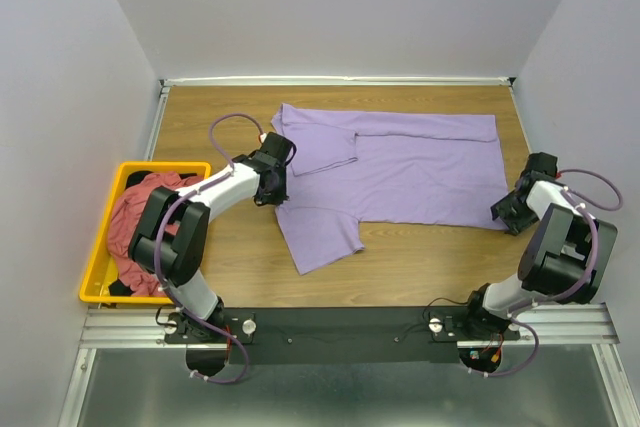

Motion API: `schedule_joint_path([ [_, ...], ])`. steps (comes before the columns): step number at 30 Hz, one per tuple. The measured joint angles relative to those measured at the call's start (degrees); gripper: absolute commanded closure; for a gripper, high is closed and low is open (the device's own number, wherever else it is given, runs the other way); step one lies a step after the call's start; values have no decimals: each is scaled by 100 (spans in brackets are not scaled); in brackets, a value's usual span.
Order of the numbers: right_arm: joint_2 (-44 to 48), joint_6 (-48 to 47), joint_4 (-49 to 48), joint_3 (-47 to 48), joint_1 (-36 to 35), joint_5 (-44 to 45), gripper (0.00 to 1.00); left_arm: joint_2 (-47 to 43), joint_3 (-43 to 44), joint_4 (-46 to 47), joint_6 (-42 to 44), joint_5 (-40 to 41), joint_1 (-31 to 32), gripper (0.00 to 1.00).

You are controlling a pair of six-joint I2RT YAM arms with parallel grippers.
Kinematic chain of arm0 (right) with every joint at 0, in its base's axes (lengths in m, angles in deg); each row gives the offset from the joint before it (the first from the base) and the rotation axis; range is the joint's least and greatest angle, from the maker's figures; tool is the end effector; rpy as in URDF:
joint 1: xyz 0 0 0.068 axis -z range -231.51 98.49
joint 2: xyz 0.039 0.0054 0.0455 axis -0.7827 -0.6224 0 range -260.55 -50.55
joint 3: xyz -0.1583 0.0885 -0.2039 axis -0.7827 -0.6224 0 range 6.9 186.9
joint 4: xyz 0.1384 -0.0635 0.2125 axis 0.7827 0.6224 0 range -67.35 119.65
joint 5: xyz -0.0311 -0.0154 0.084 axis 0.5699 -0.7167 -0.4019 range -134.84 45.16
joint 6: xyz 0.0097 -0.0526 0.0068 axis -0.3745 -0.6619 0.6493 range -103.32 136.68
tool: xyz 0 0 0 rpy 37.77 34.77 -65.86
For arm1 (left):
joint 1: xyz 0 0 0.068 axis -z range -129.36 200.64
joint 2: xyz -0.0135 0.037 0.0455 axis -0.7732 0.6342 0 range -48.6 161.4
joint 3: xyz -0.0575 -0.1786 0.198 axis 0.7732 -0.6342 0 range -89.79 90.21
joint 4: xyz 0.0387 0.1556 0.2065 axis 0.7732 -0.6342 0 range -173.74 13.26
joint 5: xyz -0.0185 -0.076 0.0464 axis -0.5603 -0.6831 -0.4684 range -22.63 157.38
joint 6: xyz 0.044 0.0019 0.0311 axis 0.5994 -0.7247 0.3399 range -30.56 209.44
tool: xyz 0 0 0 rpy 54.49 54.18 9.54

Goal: Fold and stack the t-shirts
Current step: Fold the tshirt

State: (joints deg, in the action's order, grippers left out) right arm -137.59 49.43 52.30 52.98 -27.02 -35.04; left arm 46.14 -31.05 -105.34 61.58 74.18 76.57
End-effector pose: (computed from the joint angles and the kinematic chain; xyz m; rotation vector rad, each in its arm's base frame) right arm 0.2403 -0.1163 0.1591 1.3698 2.4254 -0.2039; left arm 0.2917 -0.1371 0.1823 -0.0813 2.6895 -0.1316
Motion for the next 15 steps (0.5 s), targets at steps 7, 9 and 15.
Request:
schedule_joint_path([
  [7, -7, 37, -162, -7, 223, -9, 46, 125, 109, -79, 63, -22, -37, 100],
  [9, -11, 26, -247, -9, 404, -13, 47, 144, 131, -109, 76, -26, -70, 100],
  [15, -31, 15, -328, -9, 601, -17, 48, 177, 157, -122, 105, -46, -122, 100],
])
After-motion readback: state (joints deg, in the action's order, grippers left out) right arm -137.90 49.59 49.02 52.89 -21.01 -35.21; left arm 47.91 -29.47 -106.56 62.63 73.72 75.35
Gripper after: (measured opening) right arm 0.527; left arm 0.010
